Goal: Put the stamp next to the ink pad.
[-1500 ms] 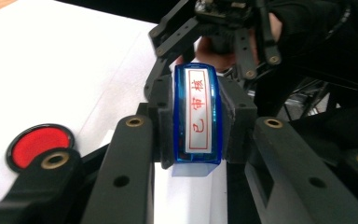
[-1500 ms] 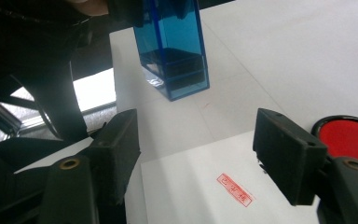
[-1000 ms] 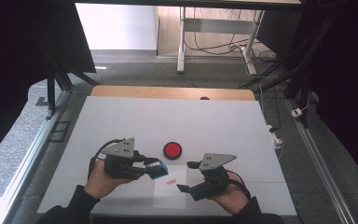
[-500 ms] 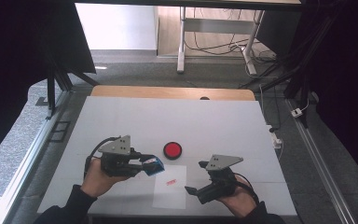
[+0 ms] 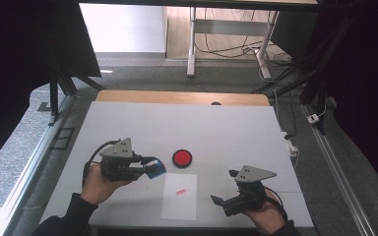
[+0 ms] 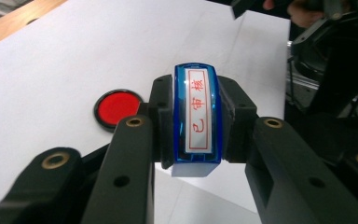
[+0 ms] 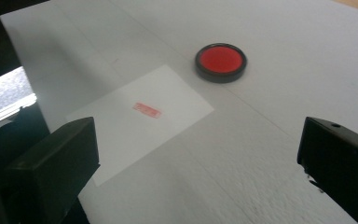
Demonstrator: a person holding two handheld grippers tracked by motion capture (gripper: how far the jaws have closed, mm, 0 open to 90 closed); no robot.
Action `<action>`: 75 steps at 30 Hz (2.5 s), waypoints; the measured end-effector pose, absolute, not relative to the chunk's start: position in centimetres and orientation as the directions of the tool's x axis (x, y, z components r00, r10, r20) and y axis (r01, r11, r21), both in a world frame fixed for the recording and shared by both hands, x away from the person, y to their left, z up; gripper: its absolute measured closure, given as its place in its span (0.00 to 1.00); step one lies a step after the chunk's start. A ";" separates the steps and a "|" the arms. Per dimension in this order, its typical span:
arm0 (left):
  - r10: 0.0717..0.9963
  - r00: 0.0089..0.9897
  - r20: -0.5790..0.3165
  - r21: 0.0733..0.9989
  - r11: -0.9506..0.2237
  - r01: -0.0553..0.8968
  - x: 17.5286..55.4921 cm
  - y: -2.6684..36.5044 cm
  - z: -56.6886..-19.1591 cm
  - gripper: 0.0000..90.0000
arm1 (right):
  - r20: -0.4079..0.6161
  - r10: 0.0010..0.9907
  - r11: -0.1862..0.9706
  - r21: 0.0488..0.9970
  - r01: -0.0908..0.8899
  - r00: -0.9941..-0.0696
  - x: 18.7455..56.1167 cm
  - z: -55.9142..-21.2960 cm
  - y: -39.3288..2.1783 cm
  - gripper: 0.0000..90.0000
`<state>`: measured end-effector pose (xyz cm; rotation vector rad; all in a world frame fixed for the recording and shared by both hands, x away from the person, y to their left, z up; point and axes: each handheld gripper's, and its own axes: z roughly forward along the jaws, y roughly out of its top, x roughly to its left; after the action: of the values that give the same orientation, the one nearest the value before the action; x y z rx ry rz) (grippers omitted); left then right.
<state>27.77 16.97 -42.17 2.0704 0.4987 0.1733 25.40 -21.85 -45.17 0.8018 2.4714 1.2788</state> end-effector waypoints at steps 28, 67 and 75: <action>0.565 0.821 -0.079 0.843 -0.402 0.357 29.1 20.3 -42.2 0.78 | 0.031 0.721 0.423 0.772 0.476 -0.692 24.3 -45.7 -26.5 0.00; 0.779 0.616 -0.117 0.786 -0.307 0.537 32.0 24.5 -46.9 0.78 | 0.044 0.739 0.403 0.771 0.493 -0.673 23.9 -45.8 -27.6 0.00; 0.800 0.591 -0.105 0.756 -0.322 0.570 32.7 24.5 -48.1 0.78 | 0.043 0.735 0.409 0.767 0.494 -0.676 23.9 -45.8 -27.6 0.00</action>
<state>32.72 24.49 -48.15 2.0290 1.0857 0.3696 23.91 -27.58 -45.82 1.0680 2.3680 1.1366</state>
